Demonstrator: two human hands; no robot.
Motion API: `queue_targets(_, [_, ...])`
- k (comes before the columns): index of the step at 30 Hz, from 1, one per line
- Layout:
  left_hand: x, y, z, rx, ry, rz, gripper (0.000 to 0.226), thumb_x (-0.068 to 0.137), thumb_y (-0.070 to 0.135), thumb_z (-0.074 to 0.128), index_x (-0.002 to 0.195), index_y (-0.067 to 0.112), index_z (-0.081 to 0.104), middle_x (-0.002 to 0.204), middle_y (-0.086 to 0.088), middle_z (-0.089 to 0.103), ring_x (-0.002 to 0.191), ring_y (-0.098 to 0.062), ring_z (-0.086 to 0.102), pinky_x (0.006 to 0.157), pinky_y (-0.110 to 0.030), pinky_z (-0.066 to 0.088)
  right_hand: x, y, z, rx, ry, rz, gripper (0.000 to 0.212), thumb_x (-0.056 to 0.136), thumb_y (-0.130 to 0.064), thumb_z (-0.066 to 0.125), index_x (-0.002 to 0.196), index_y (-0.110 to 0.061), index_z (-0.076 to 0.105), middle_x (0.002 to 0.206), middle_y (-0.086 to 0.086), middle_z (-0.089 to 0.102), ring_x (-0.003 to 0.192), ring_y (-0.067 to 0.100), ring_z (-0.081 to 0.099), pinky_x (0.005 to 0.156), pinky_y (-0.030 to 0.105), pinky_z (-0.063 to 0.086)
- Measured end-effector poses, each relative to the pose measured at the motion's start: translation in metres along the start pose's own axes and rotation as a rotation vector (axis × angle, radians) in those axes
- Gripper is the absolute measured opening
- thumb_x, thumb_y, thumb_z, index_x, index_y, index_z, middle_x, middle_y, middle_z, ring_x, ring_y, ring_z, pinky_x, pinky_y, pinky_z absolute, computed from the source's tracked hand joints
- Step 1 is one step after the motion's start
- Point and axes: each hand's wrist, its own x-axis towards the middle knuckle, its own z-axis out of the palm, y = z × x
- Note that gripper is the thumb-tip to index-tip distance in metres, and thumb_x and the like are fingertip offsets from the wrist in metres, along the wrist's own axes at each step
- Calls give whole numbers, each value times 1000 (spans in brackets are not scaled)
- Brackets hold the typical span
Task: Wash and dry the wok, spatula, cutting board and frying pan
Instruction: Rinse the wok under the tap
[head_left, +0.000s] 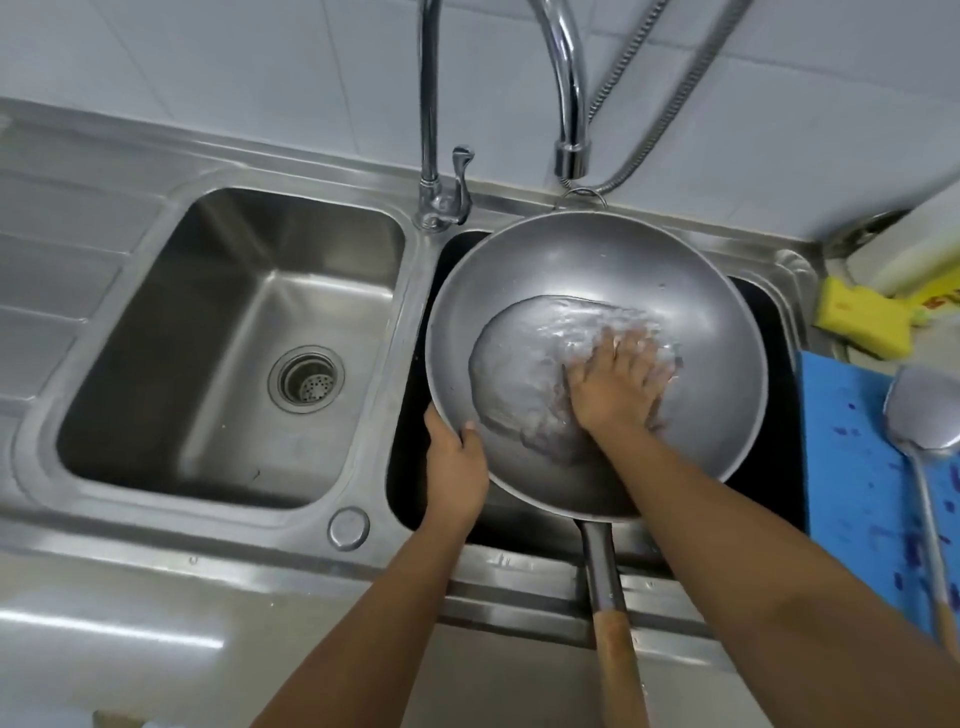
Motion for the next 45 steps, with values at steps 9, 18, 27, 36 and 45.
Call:
queue_targets(9, [1, -1, 1, 36, 16, -12, 48, 102, 18, 41, 146, 19, 23, 113, -2, 61, 92, -12, 62, 80, -32, 53, 24, -30, 14, 5, 41, -404, 72, 97, -62, 17, 156, -28, -7, 162, 4, -17, 148, 29, -18, 117, 56, -12])
queue_targets(18, [-4, 6, -1, 56, 21, -1, 47, 101, 14, 40, 145, 17, 24, 113, -1, 61, 89, -8, 61, 72, -20, 47, -42, -37, 15, 143, -241, -415, 80, 91, -69, 18, 154, -21, 15, 164, 3, 3, 150, 25, 1, 120, 49, 2])
queue_targets(27, [-6, 10, -1, 14, -4, -26, 41, 102, 15, 39, 142, 15, 28, 116, -4, 61, 89, -4, 59, 75, -22, 46, -50, 90, -51, -558, -172, -38, 74, 100, -54, 17, 156, -12, -5, 163, 10, -12, 149, 31, -13, 118, 53, -11])
queue_targets(36, [-9, 13, -1, 17, -11, -28, 45, 102, 13, 39, 145, 15, 25, 108, 3, 58, 89, 0, 56, 78, -25, 46, -103, 65, -54, -334, -468, -324, 68, 100, -58, 21, 157, -22, 9, 164, 4, 2, 150, 27, 2, 118, 51, -4])
queue_targets(45, [-8, 14, -1, 40, 10, -18, 43, 102, 12, 39, 143, 14, 27, 112, -3, 60, 90, -10, 59, 81, -29, 47, -36, 47, -26, -270, -149, -113, 76, 100, -54, 12, 153, -7, -14, 160, 15, -20, 148, 32, -18, 118, 53, -11])
